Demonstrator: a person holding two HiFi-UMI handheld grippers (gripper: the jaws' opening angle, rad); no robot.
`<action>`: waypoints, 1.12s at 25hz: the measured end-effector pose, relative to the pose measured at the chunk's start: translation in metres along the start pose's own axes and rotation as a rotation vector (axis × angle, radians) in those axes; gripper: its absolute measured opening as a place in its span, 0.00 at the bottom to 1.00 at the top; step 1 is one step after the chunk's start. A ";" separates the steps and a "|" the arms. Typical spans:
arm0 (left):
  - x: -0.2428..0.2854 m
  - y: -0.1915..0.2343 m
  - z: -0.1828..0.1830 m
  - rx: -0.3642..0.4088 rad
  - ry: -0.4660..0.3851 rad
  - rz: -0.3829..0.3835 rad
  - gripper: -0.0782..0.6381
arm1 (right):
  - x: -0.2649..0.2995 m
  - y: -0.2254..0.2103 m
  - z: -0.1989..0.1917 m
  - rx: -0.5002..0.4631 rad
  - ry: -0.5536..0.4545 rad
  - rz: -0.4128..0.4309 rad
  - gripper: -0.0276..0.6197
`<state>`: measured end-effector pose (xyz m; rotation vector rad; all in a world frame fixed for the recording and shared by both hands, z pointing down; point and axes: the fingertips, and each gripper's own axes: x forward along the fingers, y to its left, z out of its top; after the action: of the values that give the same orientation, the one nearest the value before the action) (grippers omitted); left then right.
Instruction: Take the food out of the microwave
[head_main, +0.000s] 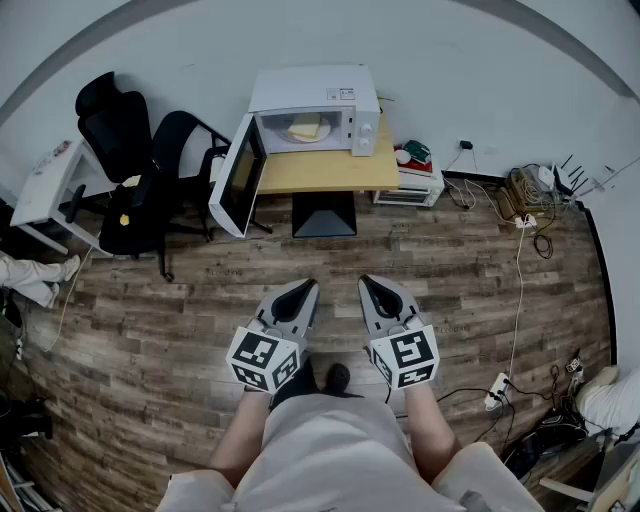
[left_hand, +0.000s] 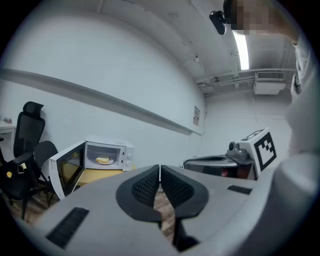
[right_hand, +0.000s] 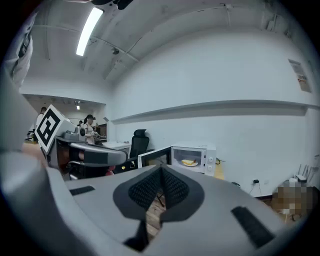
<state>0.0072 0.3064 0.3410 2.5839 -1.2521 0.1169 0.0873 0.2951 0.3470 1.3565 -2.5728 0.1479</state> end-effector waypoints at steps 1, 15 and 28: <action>0.000 0.001 0.001 0.000 -0.001 0.000 0.13 | 0.001 0.001 0.001 0.000 -0.004 0.003 0.04; 0.012 -0.004 -0.001 -0.008 0.010 0.000 0.13 | 0.001 0.000 0.006 -0.060 -0.016 -0.019 0.04; 0.025 0.000 -0.005 0.011 0.027 0.022 0.18 | 0.008 -0.014 0.004 -0.019 -0.037 0.000 0.23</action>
<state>0.0227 0.2890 0.3503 2.5695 -1.2741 0.1634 0.0940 0.2798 0.3450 1.3648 -2.5981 0.0985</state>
